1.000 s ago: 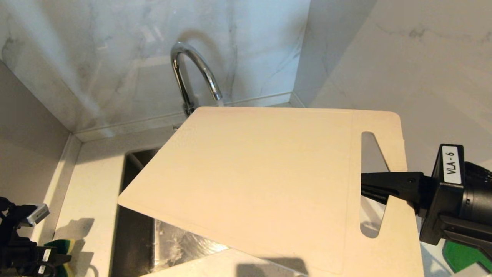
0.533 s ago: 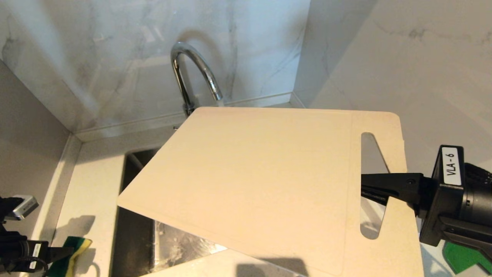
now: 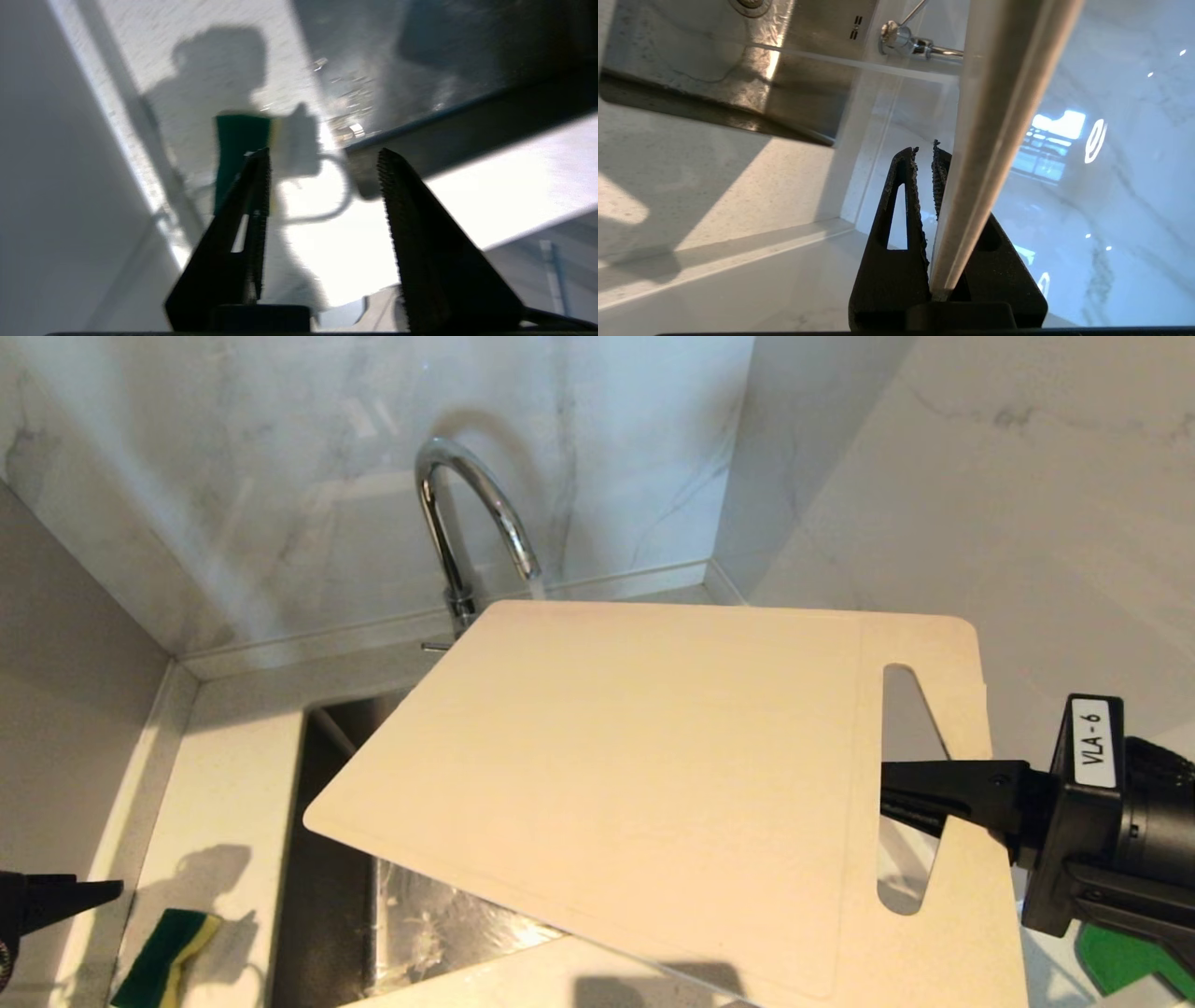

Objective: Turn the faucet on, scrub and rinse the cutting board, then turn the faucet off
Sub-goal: Put down the cutting board

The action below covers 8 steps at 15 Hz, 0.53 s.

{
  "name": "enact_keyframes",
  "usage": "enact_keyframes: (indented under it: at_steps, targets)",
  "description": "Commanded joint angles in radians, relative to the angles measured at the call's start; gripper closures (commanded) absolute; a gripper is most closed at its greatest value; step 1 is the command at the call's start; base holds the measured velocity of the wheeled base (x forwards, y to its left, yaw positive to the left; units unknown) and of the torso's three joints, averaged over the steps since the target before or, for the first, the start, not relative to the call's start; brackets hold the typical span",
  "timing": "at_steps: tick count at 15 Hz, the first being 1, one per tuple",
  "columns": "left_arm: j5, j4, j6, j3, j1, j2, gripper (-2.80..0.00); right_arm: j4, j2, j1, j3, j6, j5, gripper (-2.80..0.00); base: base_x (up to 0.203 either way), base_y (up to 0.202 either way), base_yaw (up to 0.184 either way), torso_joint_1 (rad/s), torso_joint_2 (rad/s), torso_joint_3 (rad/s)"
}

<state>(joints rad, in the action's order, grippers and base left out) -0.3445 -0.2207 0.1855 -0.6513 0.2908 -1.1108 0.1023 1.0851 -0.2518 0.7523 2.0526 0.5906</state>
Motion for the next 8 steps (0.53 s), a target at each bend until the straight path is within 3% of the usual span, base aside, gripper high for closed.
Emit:
enact_keyframes:
  at_steps: [1,4,7,8]
  targets:
    - [-0.058,-0.111,-0.039,-0.057,-0.018,0.175,0.0,0.0,0.001,0.01,-0.004,0.005,0.003,0.0,0.0,0.0,0.0,0.0,0.0,0.0]
    - [-0.077,-0.214,-0.149,-0.074,-0.142,0.282,0.0,0.0,0.001,0.025,-0.003,0.004,0.004,0.0,0.0,0.0,0.0,0.0,0.0,0.0]
    - [-0.09,-0.317,-0.181,-0.06,-0.319,0.35,0.0,0.0,-0.001,0.026,-0.004,0.004,0.005,0.0,0.0,0.0,0.0,0.0,0.0,0.0]
    - [-0.092,-0.329,-0.196,-0.04,-0.348,0.399,0.0,0.0,-0.002,0.026,-0.002,0.003,0.005,0.0,0.0,0.0,0.0,0.0,0.0,0.0]
